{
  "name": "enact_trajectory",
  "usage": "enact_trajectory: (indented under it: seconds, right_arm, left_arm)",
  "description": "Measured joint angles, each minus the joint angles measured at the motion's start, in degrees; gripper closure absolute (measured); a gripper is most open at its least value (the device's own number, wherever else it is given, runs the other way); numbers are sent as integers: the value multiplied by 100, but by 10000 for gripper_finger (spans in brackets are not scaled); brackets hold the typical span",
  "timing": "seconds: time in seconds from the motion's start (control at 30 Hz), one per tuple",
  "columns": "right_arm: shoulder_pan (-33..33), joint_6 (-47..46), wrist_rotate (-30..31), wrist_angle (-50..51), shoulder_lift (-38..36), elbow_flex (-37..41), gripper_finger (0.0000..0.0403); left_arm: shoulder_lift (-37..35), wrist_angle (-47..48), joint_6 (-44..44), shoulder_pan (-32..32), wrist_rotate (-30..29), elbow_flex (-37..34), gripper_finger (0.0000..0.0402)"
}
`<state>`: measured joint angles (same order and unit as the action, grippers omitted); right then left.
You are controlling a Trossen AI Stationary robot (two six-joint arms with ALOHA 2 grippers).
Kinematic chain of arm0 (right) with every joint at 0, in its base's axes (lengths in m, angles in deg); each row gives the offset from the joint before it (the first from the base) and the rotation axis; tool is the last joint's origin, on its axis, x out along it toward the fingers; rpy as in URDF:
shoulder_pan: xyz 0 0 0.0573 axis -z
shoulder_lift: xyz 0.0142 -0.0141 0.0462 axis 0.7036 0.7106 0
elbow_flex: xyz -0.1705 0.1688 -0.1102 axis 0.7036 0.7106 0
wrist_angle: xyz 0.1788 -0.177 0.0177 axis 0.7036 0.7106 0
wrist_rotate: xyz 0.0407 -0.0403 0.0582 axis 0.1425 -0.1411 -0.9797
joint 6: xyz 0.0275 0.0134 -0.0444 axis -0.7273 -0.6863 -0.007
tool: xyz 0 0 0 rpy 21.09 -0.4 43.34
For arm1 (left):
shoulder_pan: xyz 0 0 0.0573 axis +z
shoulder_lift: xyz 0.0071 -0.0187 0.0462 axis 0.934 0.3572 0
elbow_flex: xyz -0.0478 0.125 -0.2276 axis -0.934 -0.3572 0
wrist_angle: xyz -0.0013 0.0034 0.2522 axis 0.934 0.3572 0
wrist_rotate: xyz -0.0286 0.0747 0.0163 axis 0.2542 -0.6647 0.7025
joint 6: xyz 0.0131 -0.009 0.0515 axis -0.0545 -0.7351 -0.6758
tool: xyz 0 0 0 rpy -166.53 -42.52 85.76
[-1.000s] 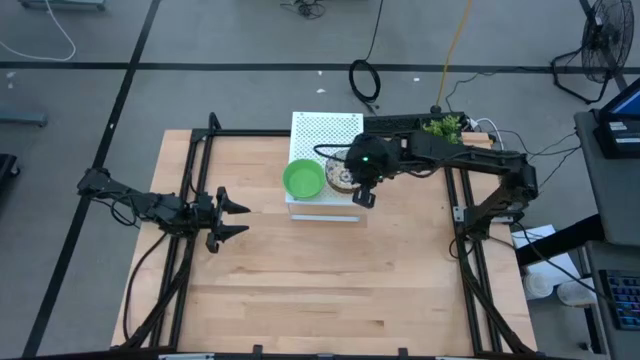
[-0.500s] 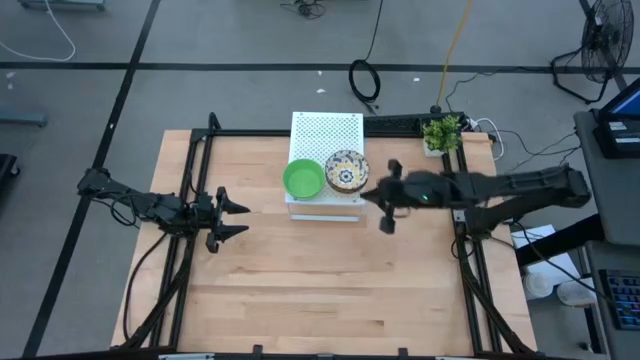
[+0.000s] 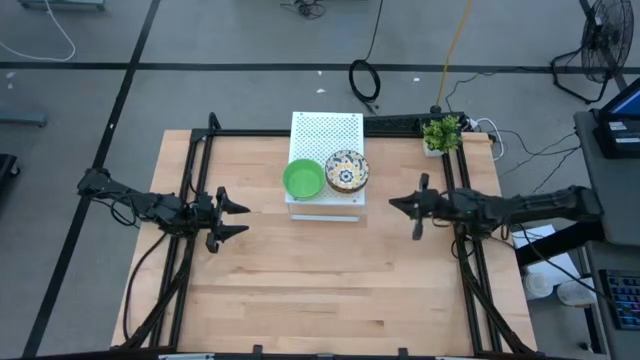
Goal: Pick & Place Mini bowls
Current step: Return to home position
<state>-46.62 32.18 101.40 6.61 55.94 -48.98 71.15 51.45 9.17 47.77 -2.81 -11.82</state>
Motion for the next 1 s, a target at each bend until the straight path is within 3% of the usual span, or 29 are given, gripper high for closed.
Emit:
enact_trajectory:
  seconds: [0.17,0.37,1.0]
  right_arm:
    - [-42,59,-11,-4,-1306,801,403]
    - [-44,415,-22,156,-2279,1287,403]
    - [-46,271,-151,598,-2435,1366,403]
  left_arm:
    - [1,1,1,0,0,0,147]
    - [1,-1,0,2,0,0,147]
    - [0,-1,1,2,0,0,146]
